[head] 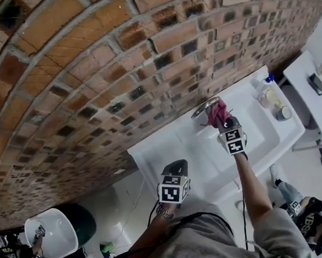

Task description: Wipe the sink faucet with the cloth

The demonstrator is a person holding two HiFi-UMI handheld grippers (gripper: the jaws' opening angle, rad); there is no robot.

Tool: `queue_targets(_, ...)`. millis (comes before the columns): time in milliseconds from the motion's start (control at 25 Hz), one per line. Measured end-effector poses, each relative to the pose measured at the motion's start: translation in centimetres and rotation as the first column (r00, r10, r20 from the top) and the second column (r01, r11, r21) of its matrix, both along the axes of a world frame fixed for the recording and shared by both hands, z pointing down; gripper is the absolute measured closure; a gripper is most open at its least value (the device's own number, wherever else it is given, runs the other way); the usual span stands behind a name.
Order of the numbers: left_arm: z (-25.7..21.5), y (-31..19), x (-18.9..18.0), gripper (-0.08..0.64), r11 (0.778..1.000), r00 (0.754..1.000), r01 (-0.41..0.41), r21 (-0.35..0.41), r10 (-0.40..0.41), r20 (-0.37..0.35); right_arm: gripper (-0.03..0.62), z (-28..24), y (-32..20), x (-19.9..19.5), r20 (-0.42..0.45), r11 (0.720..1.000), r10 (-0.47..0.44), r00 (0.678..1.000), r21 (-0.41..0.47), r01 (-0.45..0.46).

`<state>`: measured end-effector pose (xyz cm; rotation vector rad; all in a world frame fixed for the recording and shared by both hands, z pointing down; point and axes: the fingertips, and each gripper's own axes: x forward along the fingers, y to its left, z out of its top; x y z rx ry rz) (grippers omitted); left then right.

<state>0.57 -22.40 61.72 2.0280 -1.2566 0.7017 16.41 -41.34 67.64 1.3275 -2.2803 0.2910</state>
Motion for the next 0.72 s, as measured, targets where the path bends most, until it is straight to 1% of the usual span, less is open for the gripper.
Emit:
queue_targets(40, -0.1, 0.0, -0.1, 0.542, 1.000, 1.000, 0.003, 0.002, -0.003, 0.000, 0.563, 0.2, -1.3, 1.0, -0.030, 0.998, 0.067, 0.997, -0.003, -0.067)
queue_targets(80, -0.1, 0.1, -0.2, 0.543, 1.000, 1.000, 0.005, 0.004, -0.005, 0.000, 0.563, 1.0, -2.5, 2.0, -0.049, 0.991, 0.125, 0.991, -0.033, -0.126)
queue_targets(120, -0.2, 0.1, -0.3, 0.543, 1.000, 1.000, 0.007, 0.007, -0.007, 0.000, 0.563, 2.5, -3.5, 2.5, -0.063, 0.984, 0.153, 0.986, -0.086, -0.159)
queue_targets(160, -0.3, 0.2, -0.4, 0.543, 1.000, 1.000, 0.009, 0.009, -0.009, 0.001, 0.563, 4.3, -4.0, 2.6, -0.086, 0.976, 0.151, 0.985, -0.142, -0.163)
queue_targets(200, -0.4, 0.3, -0.5, 0.543, 1.000, 1.000, 0.011, 0.011, -0.011, 0.000, 0.563, 5.9, -4.1, 2.3, -0.124, 0.972, 0.131, 0.984, -0.180, -0.152)
queue_targets(240, -0.6, 0.4, -0.6, 0.543, 1.000, 1.000, 0.014, 0.014, -0.014, 0.000, 0.563, 6.9, -4.1, 1.9, -0.171, 0.972, 0.110, 0.979, -0.187, -0.142)
queue_targets(280, -0.8, 0.4, -0.8, 0.543, 1.000, 1.000, 0.019, 0.017, -0.019, 0.000, 0.564, 7.3, -4.0, 1.6, -0.211, 0.975, 0.102, 0.972, -0.172, -0.140)
queue_targets(320, -0.9, 0.3, -1.1, 0.543, 0.999, 1.000, 0.025, 0.021, -0.025, -0.001, 0.565, 7.0, -4.0, 1.5, -0.223, 0.978, 0.106, 0.969, -0.151, -0.142)
queue_targets(360, -1.1, 0.2, -1.4, 0.543, 0.999, 0.999, 0.032, 0.025, -0.032, -0.002, 0.564, 6.1, -4.0, 1.1, -0.202, 0.982, 0.111, 0.973, -0.129, -0.139)
queue_targets(400, -1.3, 0.1, -1.6, 0.542, 0.999, 0.999, 0.038, 0.030, -0.038, -0.003, 0.563, 4.7, -4.1, 0.6, -0.155, 0.987, 0.108, 0.982, -0.099, -0.124)
queue_targets(440, -1.4, 0.0, -1.8, 0.543, 0.998, 0.999, 0.044, 0.036, -0.044, -0.004, 0.563, 2.8, -4.1, -0.3, -0.104, 0.994, 0.091, 0.990, -0.056, -0.097)
queue_targets(480, -1.6, -0.2, -2.0, 0.543, 0.998, 0.999, 0.049, 0.042, -0.049, -0.005, 0.563, 0.8, -4.0, -1.2, -0.071, 0.998, 0.064, 0.995, -0.008, -0.065)
queue_targets(520, -1.7, -0.2, -2.0, 0.543, 0.997, 0.999, 0.053, 0.047, -0.053, -0.005, 0.563, -1.1, -3.8, -2.2, -0.060, 0.999, 0.032, 0.998, 0.040, -0.029)
queue_targets(600, -2.0, 0.0, -1.7, 0.543, 0.997, 0.998, 0.057, 0.054, -0.057, -0.007, 0.563, -4.4, -2.8, -4.3, -0.073, 0.990, -0.048, 0.996, 0.131, 0.057)
queue_targets(640, -2.2, 0.2, -1.5, 0.543, 0.997, 0.998, 0.057, 0.058, -0.057, -0.009, 0.563, -5.5, -2.2, -5.4, -0.097, 0.982, -0.086, 0.992, 0.158, 0.101)
queue_targets(720, -2.7, 0.6, -0.9, 0.543, 0.996, 0.998, 0.055, 0.068, -0.055, -0.011, 0.563, -6.5, -0.8, -7.1, -0.148, 0.971, -0.135, 0.980, 0.179, 0.160)
